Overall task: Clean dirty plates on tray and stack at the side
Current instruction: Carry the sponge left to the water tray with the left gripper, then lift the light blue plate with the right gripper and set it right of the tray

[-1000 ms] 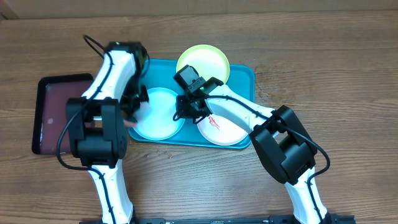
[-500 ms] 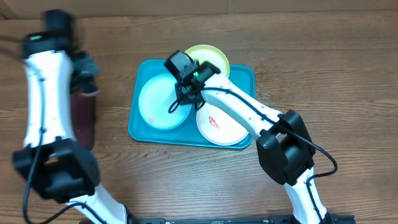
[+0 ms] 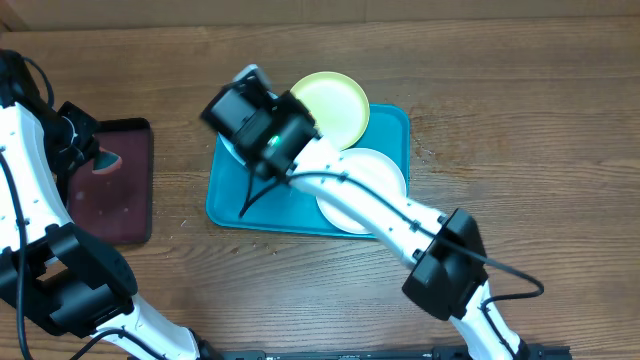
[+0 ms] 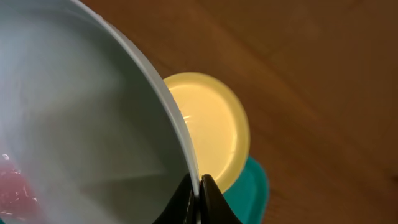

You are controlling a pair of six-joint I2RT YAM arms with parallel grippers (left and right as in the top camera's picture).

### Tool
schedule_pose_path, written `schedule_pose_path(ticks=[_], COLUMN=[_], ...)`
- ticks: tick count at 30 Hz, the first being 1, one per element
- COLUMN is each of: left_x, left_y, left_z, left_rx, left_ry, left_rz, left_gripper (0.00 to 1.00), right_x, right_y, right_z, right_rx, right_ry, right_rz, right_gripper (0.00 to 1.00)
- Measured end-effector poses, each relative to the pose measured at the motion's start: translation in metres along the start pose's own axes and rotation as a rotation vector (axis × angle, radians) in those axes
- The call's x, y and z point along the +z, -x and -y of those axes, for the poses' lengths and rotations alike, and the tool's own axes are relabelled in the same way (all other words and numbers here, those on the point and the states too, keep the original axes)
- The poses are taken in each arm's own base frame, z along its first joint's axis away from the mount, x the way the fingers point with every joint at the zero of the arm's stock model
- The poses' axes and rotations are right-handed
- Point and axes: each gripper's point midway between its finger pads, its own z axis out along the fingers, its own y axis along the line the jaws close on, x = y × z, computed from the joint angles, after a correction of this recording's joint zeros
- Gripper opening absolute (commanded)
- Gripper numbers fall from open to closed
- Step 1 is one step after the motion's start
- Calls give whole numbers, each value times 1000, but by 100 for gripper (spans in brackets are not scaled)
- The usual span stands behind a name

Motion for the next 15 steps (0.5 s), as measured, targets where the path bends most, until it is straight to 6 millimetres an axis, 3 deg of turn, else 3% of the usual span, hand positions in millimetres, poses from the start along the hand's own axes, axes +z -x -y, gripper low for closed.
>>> schedule_pose_path(ticks=[9, 15], left_x=[0, 0], left_y=[-1, -1], left_z=[3, 4], left_rx=[0, 1], left_ry=[-19, -21], left_rz=[-8, -9], left_gripper=[4, 4], right_x=[-47, -53], right_y=[39, 38], right_z=[25, 36], right_rx=[-212, -257], right_ry=[-361, -440], right_rz=[146, 125], right_gripper=[4, 4])
